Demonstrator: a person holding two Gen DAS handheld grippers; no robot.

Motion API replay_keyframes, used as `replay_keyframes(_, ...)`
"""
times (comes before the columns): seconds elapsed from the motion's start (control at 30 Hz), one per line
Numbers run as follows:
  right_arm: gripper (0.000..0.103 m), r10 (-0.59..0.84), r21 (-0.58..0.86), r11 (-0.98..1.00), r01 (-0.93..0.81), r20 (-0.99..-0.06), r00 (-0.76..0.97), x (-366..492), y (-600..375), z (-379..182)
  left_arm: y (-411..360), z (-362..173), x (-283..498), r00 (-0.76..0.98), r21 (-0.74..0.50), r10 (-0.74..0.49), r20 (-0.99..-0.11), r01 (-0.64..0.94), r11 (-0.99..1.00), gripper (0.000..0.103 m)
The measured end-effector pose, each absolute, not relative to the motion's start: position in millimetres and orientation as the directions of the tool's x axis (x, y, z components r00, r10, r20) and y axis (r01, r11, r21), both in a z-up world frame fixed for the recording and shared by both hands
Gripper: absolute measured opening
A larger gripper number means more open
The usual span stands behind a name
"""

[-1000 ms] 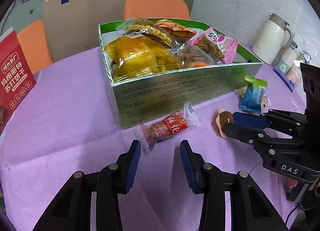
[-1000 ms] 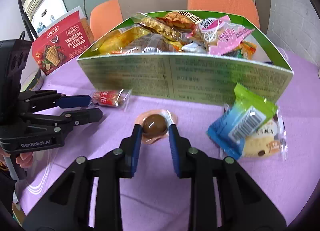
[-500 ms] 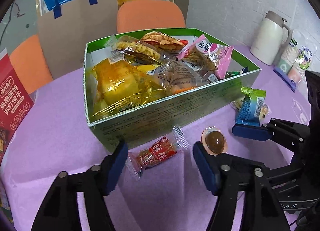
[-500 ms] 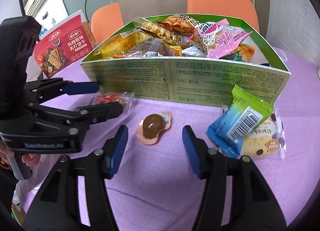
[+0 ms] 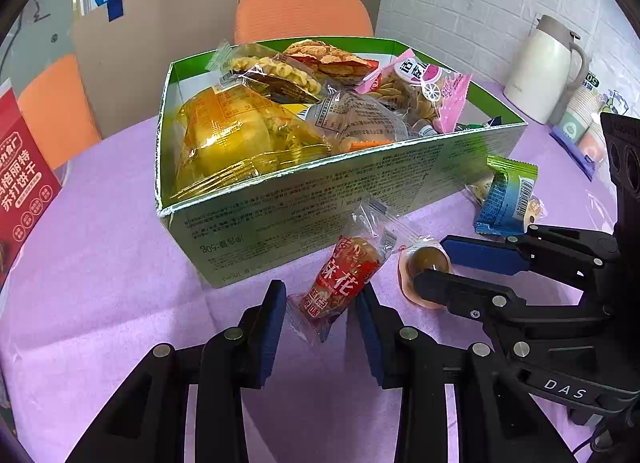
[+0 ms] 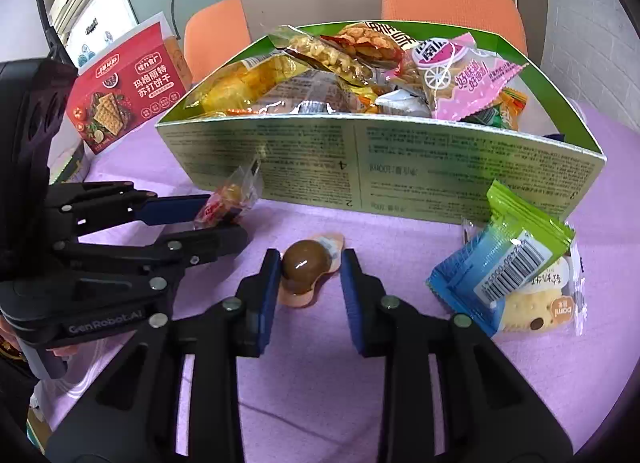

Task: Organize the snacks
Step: 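Close the left gripper on the small red candy, then lower the red candy and brown egg snack into the box, opening both grippers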

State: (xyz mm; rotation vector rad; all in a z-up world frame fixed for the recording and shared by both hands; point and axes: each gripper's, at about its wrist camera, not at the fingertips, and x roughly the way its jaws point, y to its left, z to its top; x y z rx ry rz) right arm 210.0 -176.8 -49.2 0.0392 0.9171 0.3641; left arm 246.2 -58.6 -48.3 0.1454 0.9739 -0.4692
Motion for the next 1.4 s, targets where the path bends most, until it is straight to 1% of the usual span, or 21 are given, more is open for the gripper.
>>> replay_keyframes(0.13, 0.031, 0.345, 0.216, 0.933, -0.287, -0.762, 0.548, 204, -182, -50, -54, -48, 236, 0.475, -0.106, -0.333, -0.815, 0.444, 0.890, 0.025)
replay_keyframes(0.17, 0.031, 0.348, 0.218, 0.932, -0.288, -0.760, 0.549, 201, -183, -50, -52, -47, 233, 0.479, -0.114, -0.341, -0.809, 0.441, 0.890, 0.021)
replay_keyframes(0.4, 0.031, 0.379, 0.239, 0.922, -0.306, -0.723, 0.577, 176, -188, -36, -41, -31, 218, 0.505, -0.150, -0.360, -0.784, 0.409, 0.900, 0.020)
replay_keyframes(0.6, 0.031, 0.413, 0.276, 0.910, -0.309, -0.650, 0.638, 169, -203, 1, -28, 19, 212, 0.581, -0.169, -0.392, -0.713, 0.400, 0.901, 0.020)
replay_keyframes(0.73, 0.031, 0.405, 0.263, 0.914, -0.308, -0.587, 0.701, 176, -209, 30, -30, 55, 219, 0.615, -0.191, -0.418, -0.669, 0.401, 0.896, 0.020)
replay_keyframes(0.8, 0.031, 0.394, 0.253, 0.919, -0.302, -0.562, 0.727, 183, -211, 40, -34, 66, 228, 0.622, -0.188, -0.414, -0.665, 0.397, 0.898, 0.020)
replay_keyframes(0.9, 0.032, 0.374, 0.230, 0.927, -0.295, -0.543, 0.752, 197, -213, 49, -49, 71, 242, 0.636, -0.151, -0.386, -0.669, 0.392, 0.908, 0.020)
replay_keyframes(0.97, 0.032, 0.362, 0.219, 0.932, -0.289, -0.543, 0.757, 206, -214, 48, -52, 71, 251, 0.634, -0.150, -0.376, -0.675, 0.381, 0.912, 0.020)
replay_keyframes(1.27, 0.033, 0.346, 0.195, 0.938, -0.286, -0.584, 0.735, 245, -215, 22, -60, 44, 292, 0.595, -0.145, -0.342, -0.727, 0.355, 0.924, 0.021)
replay_keyframes(1.3, 0.034, 0.345, 0.184, 0.938, -0.294, -0.582, 0.736, 247, -215, 19, -61, 41, 293, 0.595, -0.136, -0.335, -0.730, 0.354, 0.925, 0.027)
replay_keyframes(1.33, 0.044, 0.338, 0.170, 0.940, -0.296, -0.584, 0.738, 248, -214, 16, -62, 39, 294, 0.601, -0.123, -0.325, -0.731, 0.351, 0.928, 0.030)
replay_keyframes(1.37, 0.058, 0.327, 0.151, 0.943, -0.296, -0.585, 0.743, 247, -213, 15, -62, 37, 295, 0.609, -0.107, -0.307, -0.731, 0.343, 0.933, 0.046)
replay_keyframes(1.4, 0.062, 0.323, 0.136, 0.944, -0.301, -0.579, 0.749, 245, -213, 13, -62, 37, 293, 0.624, -0.092, -0.289, -0.726, 0.329, 0.940, 0.066)
